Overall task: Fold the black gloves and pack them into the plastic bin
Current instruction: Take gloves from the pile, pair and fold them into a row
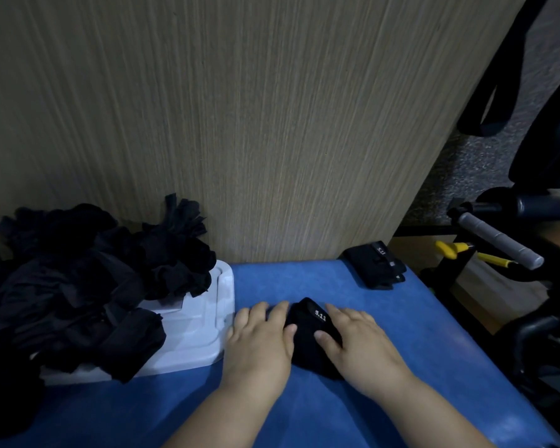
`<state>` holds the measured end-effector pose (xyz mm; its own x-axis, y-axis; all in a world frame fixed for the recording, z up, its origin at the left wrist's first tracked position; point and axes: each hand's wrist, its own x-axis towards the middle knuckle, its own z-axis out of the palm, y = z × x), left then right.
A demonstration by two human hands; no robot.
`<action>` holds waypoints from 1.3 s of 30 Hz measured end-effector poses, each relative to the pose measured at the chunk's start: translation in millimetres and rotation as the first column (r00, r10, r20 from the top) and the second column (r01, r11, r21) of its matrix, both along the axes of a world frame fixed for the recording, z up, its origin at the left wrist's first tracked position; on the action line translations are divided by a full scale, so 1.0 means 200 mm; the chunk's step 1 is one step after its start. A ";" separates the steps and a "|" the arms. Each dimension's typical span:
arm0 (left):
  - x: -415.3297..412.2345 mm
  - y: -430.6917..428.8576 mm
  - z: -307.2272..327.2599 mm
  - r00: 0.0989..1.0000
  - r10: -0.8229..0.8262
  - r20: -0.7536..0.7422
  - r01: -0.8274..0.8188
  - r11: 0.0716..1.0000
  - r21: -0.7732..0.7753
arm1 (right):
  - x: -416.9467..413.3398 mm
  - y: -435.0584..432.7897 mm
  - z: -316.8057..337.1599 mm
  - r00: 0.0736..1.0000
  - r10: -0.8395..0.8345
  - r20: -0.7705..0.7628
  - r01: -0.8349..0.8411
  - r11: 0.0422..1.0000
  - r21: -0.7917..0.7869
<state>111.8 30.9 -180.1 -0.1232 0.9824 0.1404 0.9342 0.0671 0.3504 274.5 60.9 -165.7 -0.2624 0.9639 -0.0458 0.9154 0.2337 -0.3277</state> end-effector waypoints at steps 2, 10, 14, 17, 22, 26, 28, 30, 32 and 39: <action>0.00 -0.01 0.02 0.999 0.034 0.024 -0.034 0.999 -0.003 | 0.01 0.01 0.01 0.995 -0.075 -0.062 0.072 0.997 -0.038; 0.09 -0.03 0.01 0.954 0.043 0.298 -0.018 0.996 -0.087 | 0.07 0.02 0.03 0.949 -0.223 -0.221 0.210 0.974 -0.080; 0.14 0.04 0.02 0.882 0.092 0.461 -0.037 0.991 -0.126 | 0.07 0.06 0.03 0.902 -0.252 -0.350 0.252 0.967 -0.045; 0.15 0.10 0.08 0.732 0.148 0.665 -0.073 0.988 -0.139 | 0.09 0.10 0.02 0.843 -0.227 -0.488 0.220 0.973 -0.073; 0.19 0.25 0.11 0.254 0.214 0.943 -0.119 0.975 -0.189 | 0.11 0.16 0.04 0.754 -0.138 -0.642 0.095 0.990 -0.101; 0.25 0.37 0.14 0.043 0.187 0.981 -0.075 0.980 -0.184 | 0.13 0.26 0.06 0.695 -0.129 -0.707 0.170 0.985 -0.013; 0.29 0.44 0.14 0.040 0.188 0.981 -0.087 0.979 -0.184 | 0.14 0.32 0.08 0.743 -0.126 -0.657 0.219 0.974 0.062; 0.32 0.50 0.13 0.076 0.203 0.976 -0.096 0.976 -0.196 | 0.16 0.36 0.09 0.814 -0.129 -0.566 0.248 0.959 0.139; 0.35 0.55 0.11 0.100 0.219 0.971 -0.099 0.973 -0.209 | 0.19 0.40 0.11 0.878 -0.141 -0.458 0.264 0.940 0.216; 0.41 0.68 0.03 0.370 0.223 0.902 -0.172 0.970 -0.170 | 0.21 0.55 0.06 0.977 -0.201 -0.072 0.212 0.884 0.417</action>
<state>194.0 167.2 -174.4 -0.3430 0.9128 -0.2219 0.0142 0.2413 0.9704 317.4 171.1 -153.6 -0.0508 0.9240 0.3790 0.9504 0.1613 -0.2659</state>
